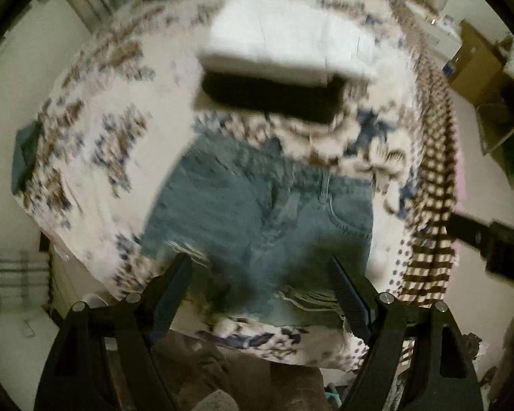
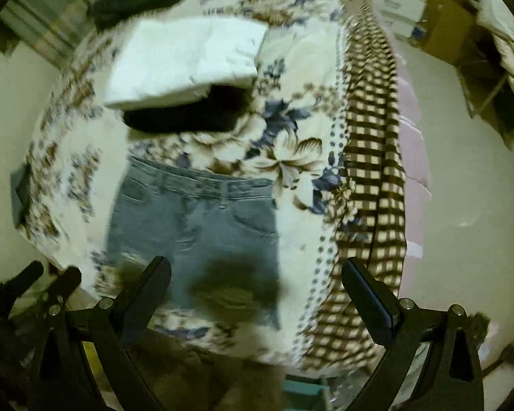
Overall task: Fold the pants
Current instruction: 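Lower both grippers onto the denim shorts and grasp the leg hems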
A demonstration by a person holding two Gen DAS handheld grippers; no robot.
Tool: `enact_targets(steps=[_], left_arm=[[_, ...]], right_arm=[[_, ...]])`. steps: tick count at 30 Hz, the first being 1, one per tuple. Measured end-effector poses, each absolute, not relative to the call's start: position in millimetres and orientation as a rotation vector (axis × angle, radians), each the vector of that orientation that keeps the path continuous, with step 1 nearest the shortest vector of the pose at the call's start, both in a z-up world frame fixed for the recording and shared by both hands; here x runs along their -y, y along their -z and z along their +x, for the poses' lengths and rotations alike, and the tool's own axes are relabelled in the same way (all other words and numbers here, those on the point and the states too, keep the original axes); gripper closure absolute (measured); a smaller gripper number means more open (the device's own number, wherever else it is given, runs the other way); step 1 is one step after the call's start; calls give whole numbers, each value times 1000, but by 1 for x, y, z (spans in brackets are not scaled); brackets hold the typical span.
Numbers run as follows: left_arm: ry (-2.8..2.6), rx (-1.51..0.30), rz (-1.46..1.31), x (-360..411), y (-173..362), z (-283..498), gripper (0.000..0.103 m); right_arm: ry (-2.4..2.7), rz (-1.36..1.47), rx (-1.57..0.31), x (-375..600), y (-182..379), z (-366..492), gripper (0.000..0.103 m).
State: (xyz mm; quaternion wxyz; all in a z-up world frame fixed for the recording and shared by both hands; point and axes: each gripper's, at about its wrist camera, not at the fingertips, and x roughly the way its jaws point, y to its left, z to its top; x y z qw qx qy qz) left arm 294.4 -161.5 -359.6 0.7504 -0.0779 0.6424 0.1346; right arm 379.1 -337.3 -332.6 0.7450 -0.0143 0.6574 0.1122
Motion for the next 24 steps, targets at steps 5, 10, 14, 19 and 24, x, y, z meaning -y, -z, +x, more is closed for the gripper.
enact_targets(steps=[5, 10, 14, 19, 24], left_arm=[[-269, -1522, -201, 208, 441, 296, 23], [-229, -1601, -274, 253, 507, 292, 23], [-208, -1629, -334, 279, 540, 288, 23], [-195, -1643, -374, 299, 559, 289, 23], [-225, -1656, -337, 306, 569, 295, 23]], right_arm=[[-339, -12, -1583, 340, 441, 421, 15], [-444, -42, -1670, 324, 520, 440, 27], [-513, -81, -1713, 310, 570, 451, 27], [-543, -115, -1740, 297, 609, 456, 27], [-560, -132, -1743, 288, 627, 454, 27]])
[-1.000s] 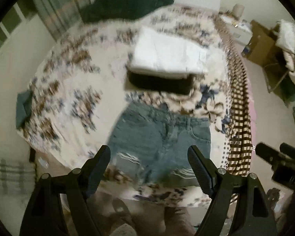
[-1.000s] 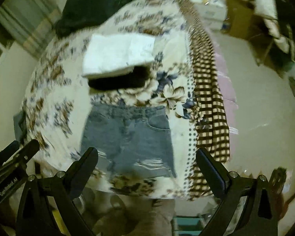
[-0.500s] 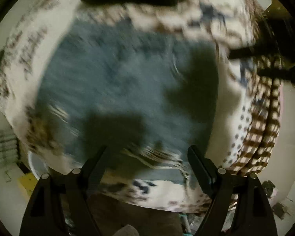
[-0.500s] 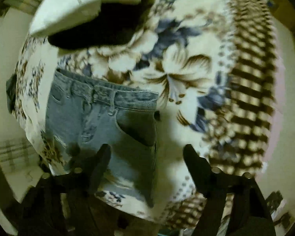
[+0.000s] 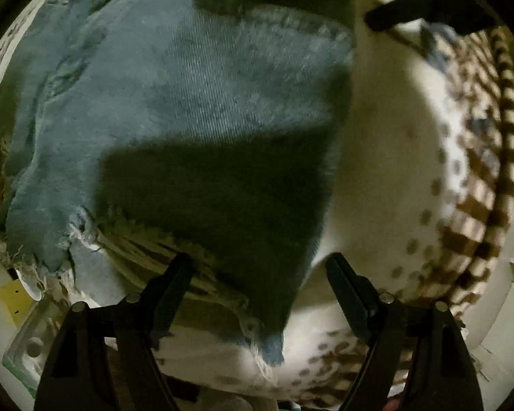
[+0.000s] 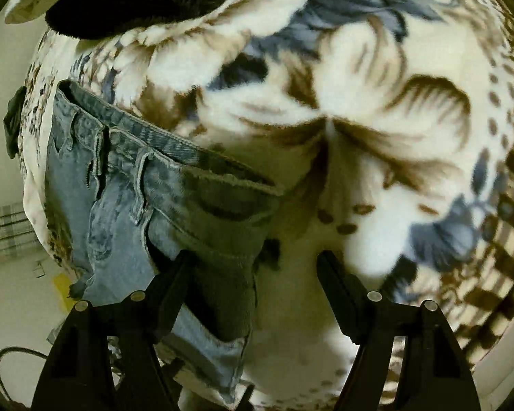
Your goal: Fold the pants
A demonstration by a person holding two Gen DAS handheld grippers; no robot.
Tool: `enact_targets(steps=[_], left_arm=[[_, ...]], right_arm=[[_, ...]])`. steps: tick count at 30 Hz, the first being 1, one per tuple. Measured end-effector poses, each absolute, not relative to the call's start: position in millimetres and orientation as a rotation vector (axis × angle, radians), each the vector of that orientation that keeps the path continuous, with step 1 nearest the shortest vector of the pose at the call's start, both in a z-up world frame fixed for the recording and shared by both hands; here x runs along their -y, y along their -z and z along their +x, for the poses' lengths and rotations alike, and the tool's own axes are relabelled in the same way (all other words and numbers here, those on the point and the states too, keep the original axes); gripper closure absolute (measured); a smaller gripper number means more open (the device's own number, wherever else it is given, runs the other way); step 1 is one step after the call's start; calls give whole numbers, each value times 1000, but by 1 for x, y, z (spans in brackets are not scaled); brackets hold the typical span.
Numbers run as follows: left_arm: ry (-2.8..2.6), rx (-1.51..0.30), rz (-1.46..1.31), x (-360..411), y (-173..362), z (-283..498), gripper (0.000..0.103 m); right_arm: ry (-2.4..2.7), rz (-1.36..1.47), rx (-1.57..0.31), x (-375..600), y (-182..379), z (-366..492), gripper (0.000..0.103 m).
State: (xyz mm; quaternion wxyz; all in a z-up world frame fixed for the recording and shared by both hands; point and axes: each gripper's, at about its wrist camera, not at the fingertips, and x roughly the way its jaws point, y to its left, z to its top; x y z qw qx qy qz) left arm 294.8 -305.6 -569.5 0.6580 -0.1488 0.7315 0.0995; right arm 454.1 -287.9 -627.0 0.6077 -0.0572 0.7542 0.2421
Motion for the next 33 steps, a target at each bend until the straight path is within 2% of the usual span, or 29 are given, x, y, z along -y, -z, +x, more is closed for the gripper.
enact_targets(steps=[2, 3, 4, 6, 7, 8, 10, 11, 14, 17, 24, 29, 33], left_arm=[[-246, -1654, -346, 300, 569, 295, 23], [-244, -1649, -362, 297, 567, 295, 24], [-244, -1639, -372, 293, 563, 295, 30], [-247, -1610, -385, 286, 552, 293, 46], [-250, -1595, -388, 283, 549, 291, 63], [-245, -1578, -399, 278, 542, 291, 78], [-232, -1553, -420, 270, 529, 290, 91], [-224, -1541, -423, 265, 524, 289, 97], [-199, -1511, -438, 250, 504, 286, 98], [-189, -1486, -450, 233, 471, 286, 98], [-197, -1409, -490, 177, 377, 277, 98], [-230, -1338, -537, 87, 344, 257, 98], [-240, -1284, -572, 19, 337, 246, 98]], right_arm=[[-563, -131, -1744, 287, 628, 455, 27], [-567, -126, -1740, 285, 627, 455, 31], [-573, -122, -1735, 283, 627, 456, 33], [-591, -124, -1716, 277, 622, 456, 44], [-596, -126, -1712, 274, 621, 457, 48], [-604, -128, -1710, 270, 621, 456, 56], [-611, -137, -1697, 266, 619, 455, 61], [-610, -148, -1685, 266, 617, 454, 66], [-596, -147, -1666, 270, 608, 454, 76], [-586, -133, -1660, 270, 595, 453, 81], [-596, -148, -1585, 256, 530, 445, 86], [-606, -130, -1540, 233, 487, 442, 89], [-616, -123, -1515, 195, 459, 439, 90]])
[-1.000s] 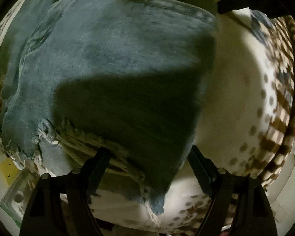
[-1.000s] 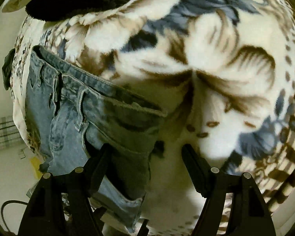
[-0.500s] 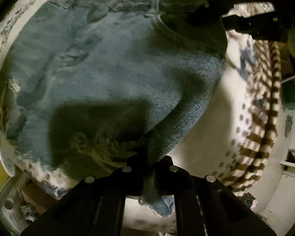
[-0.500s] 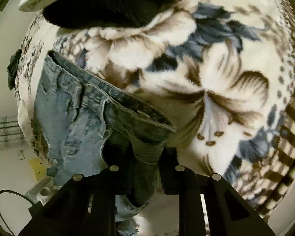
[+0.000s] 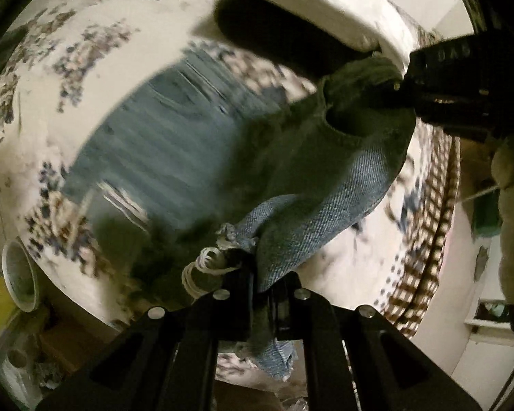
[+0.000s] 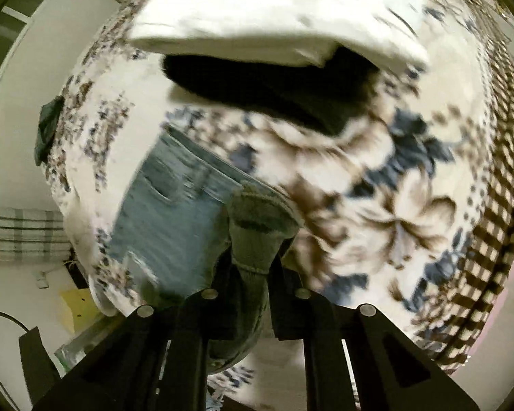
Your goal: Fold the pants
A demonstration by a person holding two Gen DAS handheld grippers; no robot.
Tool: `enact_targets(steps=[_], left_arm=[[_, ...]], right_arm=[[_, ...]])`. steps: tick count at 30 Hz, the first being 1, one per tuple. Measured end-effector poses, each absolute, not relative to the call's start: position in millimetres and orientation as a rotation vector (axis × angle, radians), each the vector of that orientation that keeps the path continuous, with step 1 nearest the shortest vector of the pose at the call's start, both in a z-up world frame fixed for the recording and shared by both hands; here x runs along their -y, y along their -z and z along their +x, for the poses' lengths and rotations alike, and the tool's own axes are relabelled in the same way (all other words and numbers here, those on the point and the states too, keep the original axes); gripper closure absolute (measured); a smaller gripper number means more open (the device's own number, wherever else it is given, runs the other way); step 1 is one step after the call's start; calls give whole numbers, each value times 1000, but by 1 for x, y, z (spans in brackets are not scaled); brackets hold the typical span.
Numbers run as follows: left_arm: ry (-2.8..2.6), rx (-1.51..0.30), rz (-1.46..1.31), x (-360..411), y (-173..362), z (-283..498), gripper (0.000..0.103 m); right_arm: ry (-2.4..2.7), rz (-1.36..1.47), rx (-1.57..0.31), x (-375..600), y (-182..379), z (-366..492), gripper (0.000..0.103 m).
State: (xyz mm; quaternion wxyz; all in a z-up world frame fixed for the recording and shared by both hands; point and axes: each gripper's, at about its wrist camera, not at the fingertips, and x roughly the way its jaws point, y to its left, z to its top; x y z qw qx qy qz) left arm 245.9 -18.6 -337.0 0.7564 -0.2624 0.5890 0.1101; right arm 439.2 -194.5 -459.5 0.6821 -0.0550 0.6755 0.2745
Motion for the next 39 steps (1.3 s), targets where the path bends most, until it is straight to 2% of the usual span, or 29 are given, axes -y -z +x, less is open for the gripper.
enact_targets(steps=[1, 5, 8, 12, 16, 17, 18, 19, 20, 21, 24, 27, 29, 34, 39], left_arm=[[-242, -1275, -579, 36, 366, 251, 98], [-256, -1250, -627, 33, 392, 260, 98], [-269, -1258, -696, -2, 405, 256, 98], [-308, -1280, -730, -49, 431, 251, 97], [-334, -1344, -765, -85, 460, 249, 92], [-344, -1343, -779, -93, 463, 247, 86], [-360, -1333, -788, -102, 464, 244, 78], [-367, -1318, -793, -111, 463, 241, 63], [-367, -1304, -796, -119, 462, 239, 51], [-368, -1286, -804, -126, 460, 236, 48], [-399, -1248, -819, -143, 452, 227, 46], [-432, -1236, -838, -150, 451, 213, 46], [-461, -1249, -868, -150, 457, 202, 46], [-522, -1286, -953, -146, 490, 182, 46], [-559, -1294, -939, -148, 526, 200, 46]], right_arm=[[-618, -124, -1509, 180, 453, 437, 90], [-645, -135, -1491, 128, 435, 433, 90], [-646, -157, -1492, 80, 439, 428, 90], [-636, -213, -1518, 15, 461, 425, 90], [-600, -304, -1563, -38, 501, 422, 88], [-592, -304, -1580, -46, 509, 422, 80], [-590, -308, -1608, -59, 520, 422, 66], [-596, -315, -1627, -66, 528, 421, 57], [-609, -312, -1634, -73, 531, 420, 43], [-621, -313, -1626, -78, 531, 417, 37], [-636, -333, -1602, -85, 525, 409, 36], [-607, -332, -1590, -73, 517, 406, 28], [-585, -327, -1588, -60, 514, 409, 28], [-614, -366, -1573, -39, 517, 421, 28], [-780, -600, -1508, -71, 545, 418, 28]])
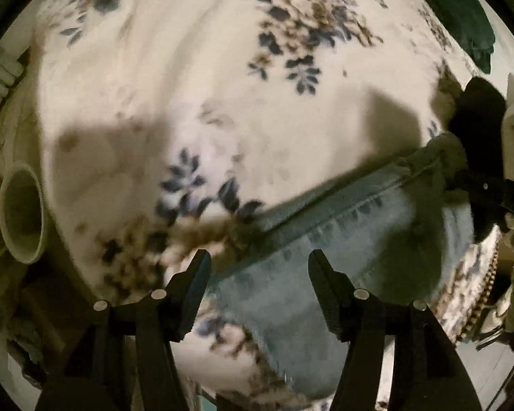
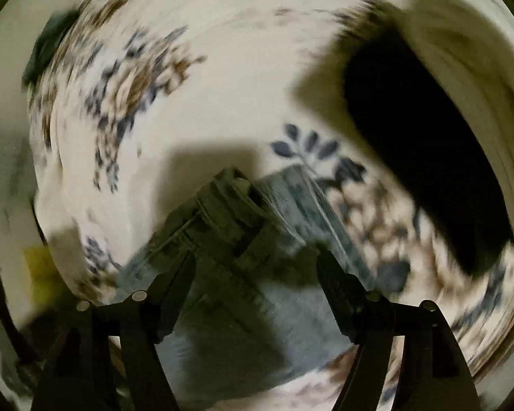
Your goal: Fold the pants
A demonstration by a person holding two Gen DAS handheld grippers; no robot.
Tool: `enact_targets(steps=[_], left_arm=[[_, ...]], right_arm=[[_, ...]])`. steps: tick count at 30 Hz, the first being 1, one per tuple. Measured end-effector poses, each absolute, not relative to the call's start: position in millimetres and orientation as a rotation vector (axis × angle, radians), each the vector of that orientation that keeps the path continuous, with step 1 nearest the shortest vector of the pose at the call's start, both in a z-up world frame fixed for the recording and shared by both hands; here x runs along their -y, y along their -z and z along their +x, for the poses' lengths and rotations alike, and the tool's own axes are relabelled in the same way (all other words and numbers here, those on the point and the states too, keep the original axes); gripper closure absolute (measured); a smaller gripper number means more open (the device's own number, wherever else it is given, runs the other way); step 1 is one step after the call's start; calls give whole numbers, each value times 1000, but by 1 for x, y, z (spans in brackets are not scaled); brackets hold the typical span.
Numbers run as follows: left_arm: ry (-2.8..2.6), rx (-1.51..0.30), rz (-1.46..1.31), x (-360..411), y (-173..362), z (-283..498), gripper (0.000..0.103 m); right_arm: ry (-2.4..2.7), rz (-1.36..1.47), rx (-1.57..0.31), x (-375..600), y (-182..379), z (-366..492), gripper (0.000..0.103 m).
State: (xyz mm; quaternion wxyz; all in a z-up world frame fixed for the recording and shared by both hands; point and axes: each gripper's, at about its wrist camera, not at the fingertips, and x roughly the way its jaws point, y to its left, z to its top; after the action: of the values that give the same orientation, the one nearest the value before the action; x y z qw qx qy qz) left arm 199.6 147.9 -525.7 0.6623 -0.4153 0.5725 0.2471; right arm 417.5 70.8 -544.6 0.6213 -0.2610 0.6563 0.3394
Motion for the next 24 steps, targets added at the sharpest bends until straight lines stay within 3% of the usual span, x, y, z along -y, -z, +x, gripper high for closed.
enact_targets(steps=[3, 4, 5, 6, 8, 12, 17, 19, 22, 24], left_arm=[[-507, -1329, -929, -147, 546, 217, 49], [-502, -1324, -927, -147, 548, 221, 49], [-497, -1312, -921, -148, 547, 225, 49], [-497, -1306, -912, -148, 546, 227, 49], [-494, -1298, -911, -150, 542, 230, 49], [-520, -1258, -900, -157, 525, 230, 49], [-561, -1188, -921, -168, 507, 220, 48], [-551, -1157, -961, -169, 505, 217, 48], [-547, -1121, -999, -158, 499, 215, 42], [-549, -1117, -1056, -149, 499, 210, 41]], right_arm=[[-812, -717, -1470, -88, 561, 414, 31], [-820, -724, -1466, -91, 564, 415, 40], [-817, -726, -1449, -91, 565, 416, 59], [-827, -719, -1448, -91, 565, 417, 72], [-831, -721, -1431, -90, 563, 416, 85], [-768, -691, -1372, -77, 544, 420, 87], [-713, -577, -1404, -62, 537, 455, 86], [-740, -549, -1500, -64, 552, 464, 76], [-770, -573, -1489, -68, 550, 460, 31], [-785, -520, -1482, -61, 537, 455, 30]])
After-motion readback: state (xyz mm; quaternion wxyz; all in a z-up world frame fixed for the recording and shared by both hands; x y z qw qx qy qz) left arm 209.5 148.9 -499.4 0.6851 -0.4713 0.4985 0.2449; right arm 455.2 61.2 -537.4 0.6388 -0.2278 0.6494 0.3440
